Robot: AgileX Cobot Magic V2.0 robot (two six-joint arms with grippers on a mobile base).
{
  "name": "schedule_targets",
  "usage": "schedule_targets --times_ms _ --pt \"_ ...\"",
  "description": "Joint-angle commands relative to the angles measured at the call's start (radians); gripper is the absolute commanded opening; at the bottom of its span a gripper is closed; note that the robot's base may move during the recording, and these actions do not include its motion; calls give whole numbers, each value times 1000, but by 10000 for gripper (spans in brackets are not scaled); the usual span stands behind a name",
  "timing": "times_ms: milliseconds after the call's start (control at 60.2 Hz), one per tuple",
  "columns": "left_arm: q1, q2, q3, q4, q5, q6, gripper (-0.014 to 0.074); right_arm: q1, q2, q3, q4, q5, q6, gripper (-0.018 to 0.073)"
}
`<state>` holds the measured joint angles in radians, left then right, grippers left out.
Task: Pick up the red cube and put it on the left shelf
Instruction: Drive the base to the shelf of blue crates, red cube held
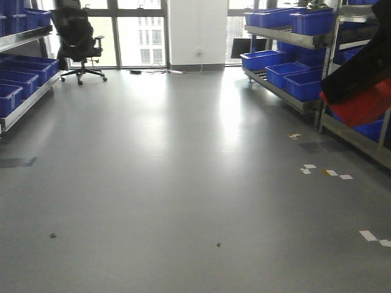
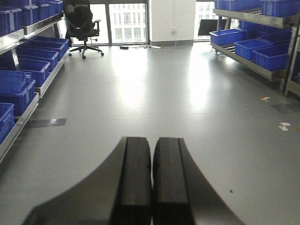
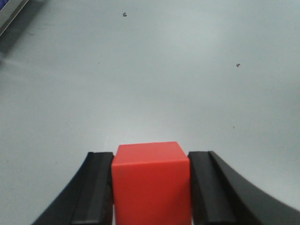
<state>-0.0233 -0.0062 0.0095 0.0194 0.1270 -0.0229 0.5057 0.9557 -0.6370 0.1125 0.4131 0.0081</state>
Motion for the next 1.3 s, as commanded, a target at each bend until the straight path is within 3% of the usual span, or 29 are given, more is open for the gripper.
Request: schedule_targets --times_ms 0,1279 --pt "-1 -14 23 -9 -88 -2 102 1 -16 -28 2 -67 -8 55" --pt "-1 -14 23 -9 -88 -2 102 1 -16 -28 2 -67 -8 55"
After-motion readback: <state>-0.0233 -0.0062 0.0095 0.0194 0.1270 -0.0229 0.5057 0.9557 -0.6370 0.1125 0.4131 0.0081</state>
